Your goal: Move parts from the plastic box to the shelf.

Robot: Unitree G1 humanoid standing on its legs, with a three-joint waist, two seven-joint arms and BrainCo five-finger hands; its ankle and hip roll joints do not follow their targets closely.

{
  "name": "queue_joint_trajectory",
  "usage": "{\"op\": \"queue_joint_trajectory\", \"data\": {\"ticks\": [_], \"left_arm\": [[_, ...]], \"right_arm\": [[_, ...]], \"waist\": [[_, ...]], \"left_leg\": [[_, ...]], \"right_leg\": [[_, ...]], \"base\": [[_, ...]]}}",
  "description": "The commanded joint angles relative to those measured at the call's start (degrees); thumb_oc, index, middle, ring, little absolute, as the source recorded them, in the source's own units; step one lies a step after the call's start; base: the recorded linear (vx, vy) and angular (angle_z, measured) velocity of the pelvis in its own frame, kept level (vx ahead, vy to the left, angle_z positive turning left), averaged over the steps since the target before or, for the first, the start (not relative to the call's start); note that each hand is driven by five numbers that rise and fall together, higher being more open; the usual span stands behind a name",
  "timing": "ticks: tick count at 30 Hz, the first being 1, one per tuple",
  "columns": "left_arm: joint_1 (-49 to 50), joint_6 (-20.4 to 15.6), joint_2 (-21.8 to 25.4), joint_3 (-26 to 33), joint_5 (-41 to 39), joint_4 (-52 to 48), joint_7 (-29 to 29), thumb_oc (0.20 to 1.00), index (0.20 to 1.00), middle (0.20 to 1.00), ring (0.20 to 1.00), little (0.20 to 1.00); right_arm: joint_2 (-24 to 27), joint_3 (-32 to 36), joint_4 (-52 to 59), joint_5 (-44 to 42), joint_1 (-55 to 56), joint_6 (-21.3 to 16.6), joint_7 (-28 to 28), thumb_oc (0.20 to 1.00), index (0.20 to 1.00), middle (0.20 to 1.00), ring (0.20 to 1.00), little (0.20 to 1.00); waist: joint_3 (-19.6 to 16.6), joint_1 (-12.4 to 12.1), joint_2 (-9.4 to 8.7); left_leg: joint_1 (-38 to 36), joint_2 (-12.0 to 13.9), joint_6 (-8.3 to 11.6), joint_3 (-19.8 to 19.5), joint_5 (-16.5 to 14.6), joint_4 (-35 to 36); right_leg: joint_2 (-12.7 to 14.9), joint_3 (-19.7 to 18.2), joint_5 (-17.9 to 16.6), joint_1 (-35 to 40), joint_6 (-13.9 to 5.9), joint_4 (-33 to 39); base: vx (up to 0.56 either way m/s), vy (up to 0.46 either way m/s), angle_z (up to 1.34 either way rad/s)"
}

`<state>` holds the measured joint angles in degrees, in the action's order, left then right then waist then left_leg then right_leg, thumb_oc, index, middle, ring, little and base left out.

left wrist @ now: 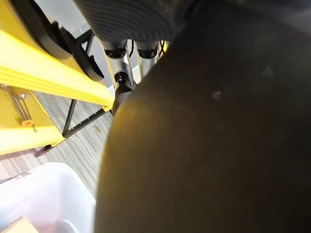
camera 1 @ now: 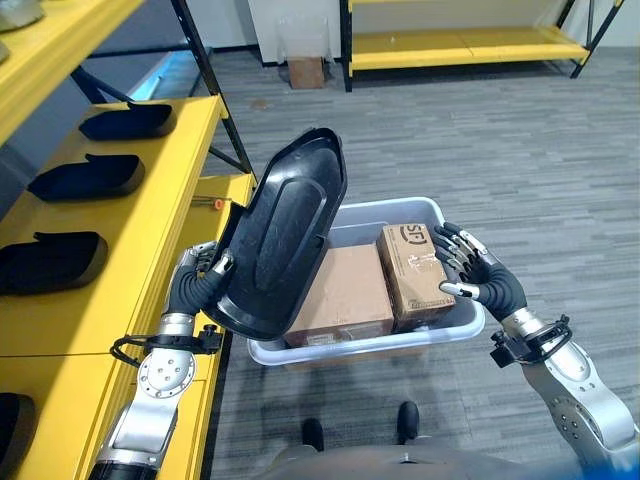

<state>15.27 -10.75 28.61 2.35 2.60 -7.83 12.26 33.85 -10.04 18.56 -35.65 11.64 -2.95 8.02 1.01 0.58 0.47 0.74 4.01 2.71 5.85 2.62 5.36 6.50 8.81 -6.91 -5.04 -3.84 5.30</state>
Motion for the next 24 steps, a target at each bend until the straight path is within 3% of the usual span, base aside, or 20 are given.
{"op": "queue_joint_trajectory", "data": {"ticks": [1, 10, 12, 14, 15, 16, 17, 19, 20, 21, 24], "left_arm": [[-2.31, -4.87, 3.79, 2.55, -4.79, -2.78, -1.06, 0.2, 0.2, 0.2, 0.2, 0.2], [3.41, -3.95, 2.16, 1.78, -10.65, -5.37, -4.07, 0.2, 0.2, 0.2, 0.2, 0.2], [4.94, -4.11, 1.87, 1.87, -11.27, -5.84, -4.44, 0.2, 0.2, 0.2, 0.2, 0.2], [4.64, -3.83, 2.1, 0.55, -12.26, -6.26, -4.67, 0.2, 0.2, 0.2, 0.2, 0.2], [4.52, -3.82, 2.09, 0.55, -12.28, -6.23, -4.66, 0.2, 0.2, 0.2, 0.2, 0.2], [3.22, -3.64, 1.71, -0.55, -12.7, -5.88, -4.37, 0.2, 0.2, 0.2, 0.2, 0.2], [1.67, -3.62, 1.57, -0.62, -12.38, -5.96, -4.33, 0.2, 0.2, 0.2, 0.2, 0.2], [1.54, -3.96, 1.16, -0.49, -12.85, -6.25, -4.87, 0.2, 0.2, 0.2, 0.2, 0.2], [1.18, -4.11, 0.68, -0.58, -13.08, -6.41, -4.78, 0.2, 0.2, 0.2, 0.2, 0.2], [0.82, -4.09, 0.6, -0.75, -13.01, -6.6, -5.21, 0.2, 0.2, 0.2, 0.2, 0.2], [0.18, -4.33, 0.66, -1.39, -12.52, -6.77, -5.21, 0.2, 0.2, 0.2, 0.2, 0.2]], "right_arm": [[-1.34, -1.06, 0.39, 0.24, -1.82, -2.09, 0.3, 1.0, 1.0, 1.0, 1.0, 1.0], [-1.48, -2.78, -0.96, -0.39, -4.22, -2.76, -0.6, 1.0, 1.0, 1.0, 1.0, 1.0], [-1.18, -3.02, -0.57, -0.97, -5.44, -3.79, -0.59, 1.0, 1.0, 1.0, 1.0, 1.0], [-0.74, -4.51, -0.66, -0.74, -8.01, -5.37, -1.86, 1.0, 1.0, 1.0, 1.0, 1.0], [-0.74, -4.54, -0.8, -0.74, -8.17, -5.46, -1.87, 1.0, 1.0, 1.0, 1.0, 1.0], [0.06, -4.66, -1.21, -0.5, -8.84, -5.92, -2.27, 1.0, 1.0, 1.0, 1.0, 1.0], [0.95, -4.04, -2.06, -0.43, -8.71, -5.8, -2.73, 1.0, 1.0, 1.0, 1.0, 1.0], [0.45, -3.49, -2.85, -0.27, -7.19, -5.79, -2.65, 1.0, 1.0, 1.0, 1.0, 1.0], [-0.1, -3.13, -3.22, -0.4, -6.25, -5.94, -2.73, 1.0, 1.0, 1.0, 1.0, 1.0], [-1.21, -1.92, -3.58, -1.05, -3.48, -5.81, -2.63, 1.0, 1.0, 1.0, 1.0, 1.0], [-1.32, -1.05, -3.66, -1.2, -1.33, -5.53, -2.44, 1.0, 1.0, 1.0, 1.0, 1.0]], "waist": [[-0.75, 0.21, -1.76], [-0.22, -1.31, -1.98], [1.29, -2.04, -2.08], [3.99, -3.92, -1.66], [3.78, -3.44, -1.56], [5.62, -4.0, -1.5], [7.38, -3.6, -2.94], [6.56, -2.8, -3.44], [6.02, -1.88, -3.46], [5.26, -0.12, -2.89], [5.19, 1.24, -1.94]], "left_leg": [[0.21, 0.27, -0.37, -2.27, 0.79, -0.89], [-0.85, 3.19, 0.47, -5.33, 1.03, -4.38], [0.37, 4.32, 0.93, -6.51, 2.77, -5.34], [4.17, 6.16, 3.88, -9.7, 9.21, -3.17], [4.59, 6.2, 4.0, -10.25, 9.6, -2.89], [6.93, 5.89, 4.55, -12.28, 11.91, -1.78], [8.51, 3.26, 2.63, -11.23, 7.54, -13.66], [6.63, 3.05, 1.3, -8.13, 1.61, -19.68], [4.78, 4.7, 1.21, -5.64, -0.25, -21.48], [0.27, 7.71, 1.41, -1.61, -2.36, -19.54], [-3.06, 9.12, 2.33, 0.02, -2.86, -15.36]], "right_leg": [[3.14, 0.43, 5.58, 4.55, -4.29, -4.13], [0.07, 1.99, 10.44, 7.39, -1.65, -8.0], [-1.36, 2.07, 10.8, 6.8, -0.82, -8.19], [-3.66, 4.49, 11.35, 4.68, 0.54, -8.09], [-3.74, 5.0, 11.34, 4.41, 0.63, -8.1], [-3.57, 7.63, 11.13, 2.84, 0.99, -8.42], [-1.33, 9.36, 9.87, -0.11, 1.57, -9.38], [-0.18, 12.23, 9.4, -1.57, 1.82, -9.32], [0.03, 12.82, 9.94, -1.57, 1.58, -9.52], [0.9, 14.95, 10.28, -1.47, 1.09, -10.38], [2.07, 16.77, 10.32, -1.1, 0.2, -12.0]], "base": [[-0.03, -0.054, 0.03], [-0.06, -0.14, 0.11], [-0.17, -0.168, 0.28], [-0.29, -0.199, 0.15], [-0.35, -0.186, 0.86], [-0.43, -0.113, 1.01], [-0.51, -0.122, 1.33], [-0.27, -0.058, 1.06], [-0.08, 0.057, 1.08], [-0.02, 0.131, 1.14], [-0.04, 0.161, 1.13]]}}
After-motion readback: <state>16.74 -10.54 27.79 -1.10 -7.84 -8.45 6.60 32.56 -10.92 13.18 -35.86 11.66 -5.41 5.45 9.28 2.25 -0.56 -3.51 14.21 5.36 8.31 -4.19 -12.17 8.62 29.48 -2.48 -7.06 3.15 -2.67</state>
